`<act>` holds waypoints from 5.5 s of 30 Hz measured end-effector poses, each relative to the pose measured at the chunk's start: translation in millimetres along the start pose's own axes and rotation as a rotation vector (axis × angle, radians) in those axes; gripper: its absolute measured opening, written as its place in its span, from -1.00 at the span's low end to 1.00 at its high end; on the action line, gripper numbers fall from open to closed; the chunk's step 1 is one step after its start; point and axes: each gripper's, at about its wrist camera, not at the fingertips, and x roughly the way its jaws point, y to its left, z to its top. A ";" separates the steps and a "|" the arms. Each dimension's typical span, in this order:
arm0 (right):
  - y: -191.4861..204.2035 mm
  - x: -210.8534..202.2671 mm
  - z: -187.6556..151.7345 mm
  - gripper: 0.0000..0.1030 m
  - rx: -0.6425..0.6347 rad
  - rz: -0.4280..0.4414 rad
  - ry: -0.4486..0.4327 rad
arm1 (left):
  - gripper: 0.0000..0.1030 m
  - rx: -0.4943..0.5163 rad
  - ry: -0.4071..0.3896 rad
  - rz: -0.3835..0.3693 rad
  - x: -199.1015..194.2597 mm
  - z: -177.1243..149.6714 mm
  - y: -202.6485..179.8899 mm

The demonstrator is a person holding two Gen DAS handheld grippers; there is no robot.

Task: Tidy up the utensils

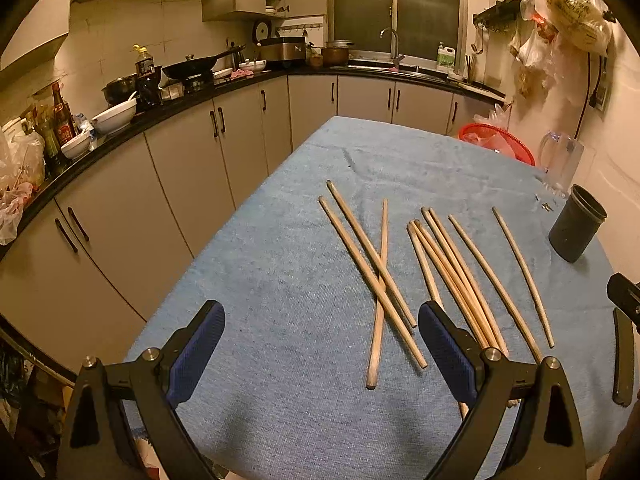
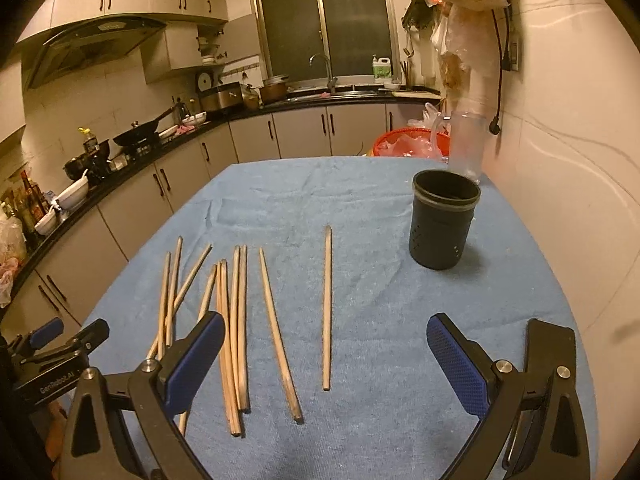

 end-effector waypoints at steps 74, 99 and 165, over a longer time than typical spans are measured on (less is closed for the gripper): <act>-4.7 60.4 77.5 0.54 -0.007 0.137 0.184 | -0.06 -0.175 0.414 -0.273 149.3 128.6 35.2; -1.0 192.8 106.5 0.01 0.003 0.032 0.490 | -0.82 0.002 0.515 -0.158 211.5 138.1 -46.2; -14.7 -0.7 124.2 -0.85 0.027 0.184 -0.123 | -0.87 0.122 -0.075 -0.309 -17.1 175.9 -67.9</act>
